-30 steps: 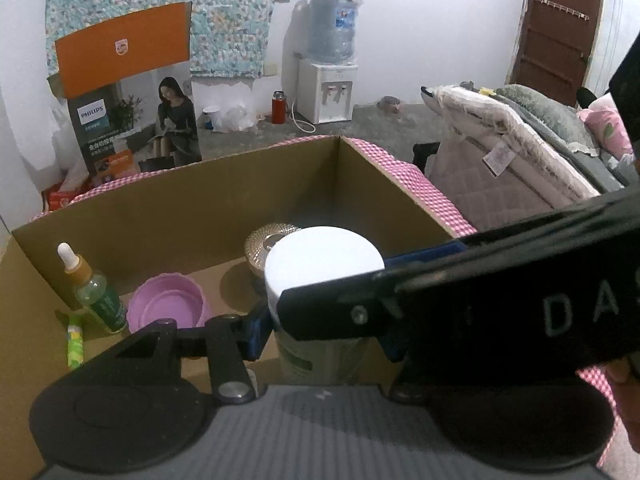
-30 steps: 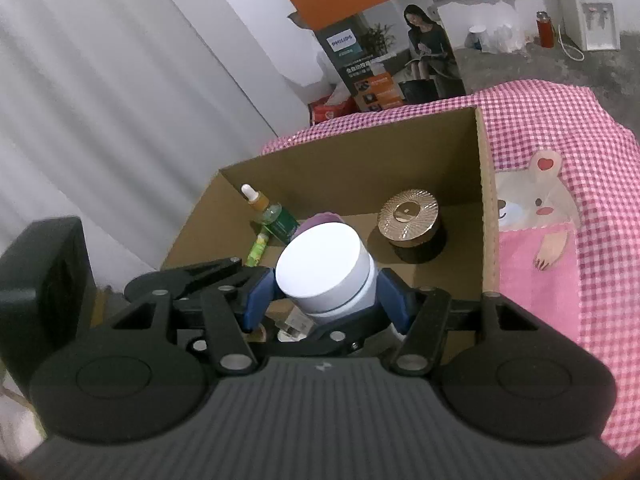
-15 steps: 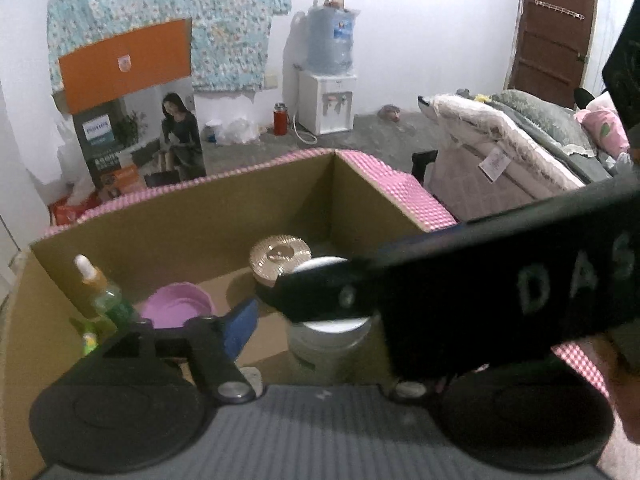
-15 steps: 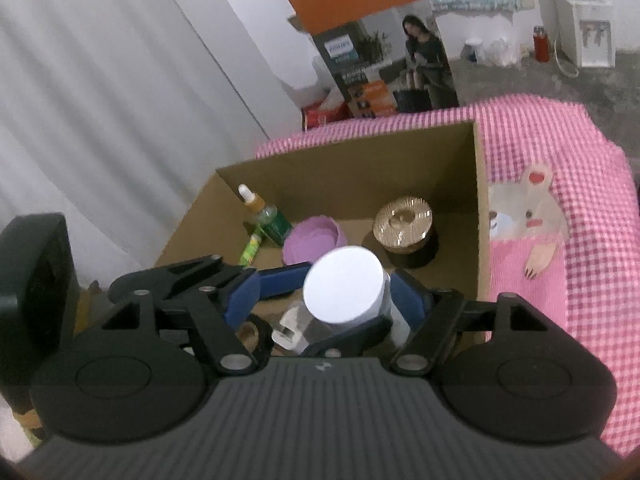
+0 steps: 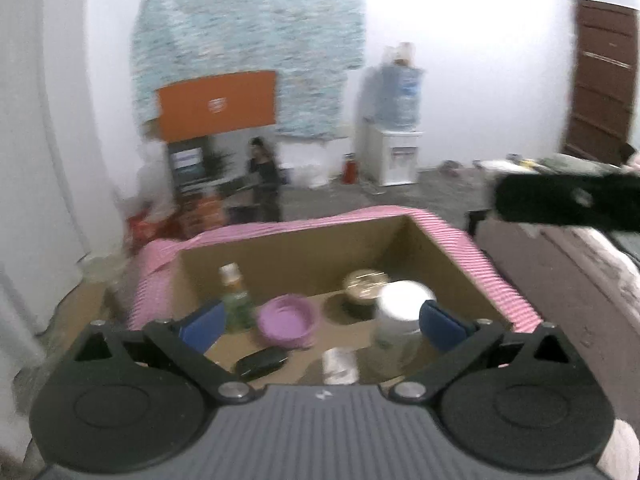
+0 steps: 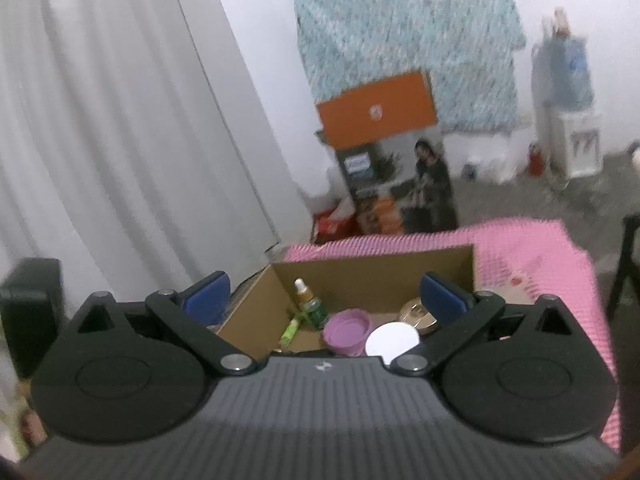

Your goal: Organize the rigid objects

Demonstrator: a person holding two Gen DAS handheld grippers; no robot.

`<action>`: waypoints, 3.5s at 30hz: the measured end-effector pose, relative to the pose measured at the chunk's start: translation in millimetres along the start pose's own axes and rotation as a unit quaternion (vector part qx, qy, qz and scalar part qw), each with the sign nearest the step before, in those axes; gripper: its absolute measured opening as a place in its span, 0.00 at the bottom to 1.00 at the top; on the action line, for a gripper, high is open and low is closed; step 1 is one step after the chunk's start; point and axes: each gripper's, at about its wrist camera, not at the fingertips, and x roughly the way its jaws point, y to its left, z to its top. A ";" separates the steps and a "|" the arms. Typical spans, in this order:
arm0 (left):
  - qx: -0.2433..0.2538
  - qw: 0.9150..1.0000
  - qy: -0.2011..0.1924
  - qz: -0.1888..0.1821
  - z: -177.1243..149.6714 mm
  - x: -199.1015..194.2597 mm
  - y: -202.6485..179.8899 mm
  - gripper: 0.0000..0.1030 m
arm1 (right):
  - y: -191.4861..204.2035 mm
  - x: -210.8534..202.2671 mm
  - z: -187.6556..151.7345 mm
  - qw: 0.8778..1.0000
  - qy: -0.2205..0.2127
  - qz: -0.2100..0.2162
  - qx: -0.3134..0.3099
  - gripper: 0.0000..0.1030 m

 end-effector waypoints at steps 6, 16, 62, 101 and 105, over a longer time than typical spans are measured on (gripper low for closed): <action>-0.030 0.998 0.011 0.046 -13.9 -9.0 26.9 1.00 | 16.7 -8.3 -25.8 0.997 -0.007 -0.074 -0.013 0.99; -0.062 0.994 0.069 0.058 -54.8 11.4 40.7 1.00 | 35.5 46.2 -88.2 0.985 0.084 -0.149 -0.034 0.99; -0.060 0.991 0.079 0.089 -53.9 18.3 45.6 1.00 | 37.8 83.0 -98.3 0.977 0.121 -0.166 -0.049 0.99; -0.062 0.991 0.086 0.081 -51.0 22.5 45.7 0.99 | 31.6 73.7 -99.7 0.976 0.122 -0.175 -0.048 0.99; -0.062 0.991 0.086 0.079 -50.1 23.1 45.2 0.99 | 31.3 72.0 -98.5 0.976 0.121 -0.177 -0.047 0.99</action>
